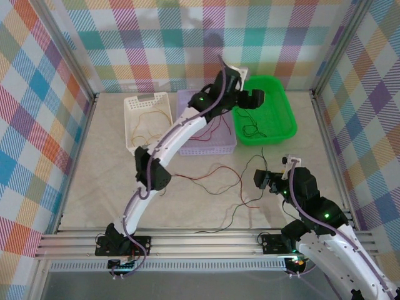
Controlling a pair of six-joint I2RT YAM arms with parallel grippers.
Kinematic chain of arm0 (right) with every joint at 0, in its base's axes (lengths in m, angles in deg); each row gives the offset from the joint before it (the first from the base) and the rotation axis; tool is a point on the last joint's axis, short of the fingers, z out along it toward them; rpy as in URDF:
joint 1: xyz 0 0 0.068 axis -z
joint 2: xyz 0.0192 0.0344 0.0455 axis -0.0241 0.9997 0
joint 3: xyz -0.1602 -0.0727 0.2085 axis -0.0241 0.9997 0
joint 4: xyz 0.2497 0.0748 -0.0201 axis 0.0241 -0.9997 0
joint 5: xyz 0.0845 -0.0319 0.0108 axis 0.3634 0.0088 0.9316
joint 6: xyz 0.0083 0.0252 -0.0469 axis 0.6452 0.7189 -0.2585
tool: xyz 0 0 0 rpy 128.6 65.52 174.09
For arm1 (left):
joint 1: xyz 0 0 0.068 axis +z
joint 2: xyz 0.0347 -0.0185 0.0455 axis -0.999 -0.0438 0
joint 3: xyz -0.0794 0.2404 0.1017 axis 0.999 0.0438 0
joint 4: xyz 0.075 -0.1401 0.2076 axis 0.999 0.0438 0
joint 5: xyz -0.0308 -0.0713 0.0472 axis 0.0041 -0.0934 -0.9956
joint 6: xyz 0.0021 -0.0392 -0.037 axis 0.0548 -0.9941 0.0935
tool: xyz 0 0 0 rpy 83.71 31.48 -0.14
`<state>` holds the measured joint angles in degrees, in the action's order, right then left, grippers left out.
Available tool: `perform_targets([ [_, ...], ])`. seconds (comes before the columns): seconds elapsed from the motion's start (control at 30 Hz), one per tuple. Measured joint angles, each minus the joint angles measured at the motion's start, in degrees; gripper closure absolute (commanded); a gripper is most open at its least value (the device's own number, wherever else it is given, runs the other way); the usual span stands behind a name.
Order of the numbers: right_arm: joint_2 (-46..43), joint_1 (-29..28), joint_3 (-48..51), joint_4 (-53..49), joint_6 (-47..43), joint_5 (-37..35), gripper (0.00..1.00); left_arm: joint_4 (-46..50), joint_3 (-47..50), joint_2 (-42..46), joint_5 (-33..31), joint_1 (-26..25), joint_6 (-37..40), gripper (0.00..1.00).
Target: Untangle the cables
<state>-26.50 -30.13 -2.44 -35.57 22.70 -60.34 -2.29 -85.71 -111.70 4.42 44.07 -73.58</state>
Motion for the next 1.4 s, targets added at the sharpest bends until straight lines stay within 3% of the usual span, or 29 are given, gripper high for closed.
perform_targets([
  [0.27,13.25,0.00,-3.45,-2.84,5.38,2.08,0.00,-0.09,38.07,34.60,-1.73,0.00,-0.04,0.02],
  [0.37,18.60,0.00,-1.79,-2.64,8.39,2.78,0.00,0.48,48.48,43.76,-2.71,0.00,-0.07,0.02],
  [0.8,34.29,0.07,3.34,2.32,13.18,-0.61,0.05,2.84,76.74,64.19,-11.87,0.02,-0.24,0.00],
  [1.07,40.02,1.18,4.94,7.63,14.34,0.15,0.24,1.46,82.53,66.18,-17.53,0.00,-0.61,0.00],
  [1.4,48.00,3.28,4.94,15.02,14.71,1.68,0.68,0.50,82.82,66.25,-18.97,-0.61,-0.87,0.00],
])
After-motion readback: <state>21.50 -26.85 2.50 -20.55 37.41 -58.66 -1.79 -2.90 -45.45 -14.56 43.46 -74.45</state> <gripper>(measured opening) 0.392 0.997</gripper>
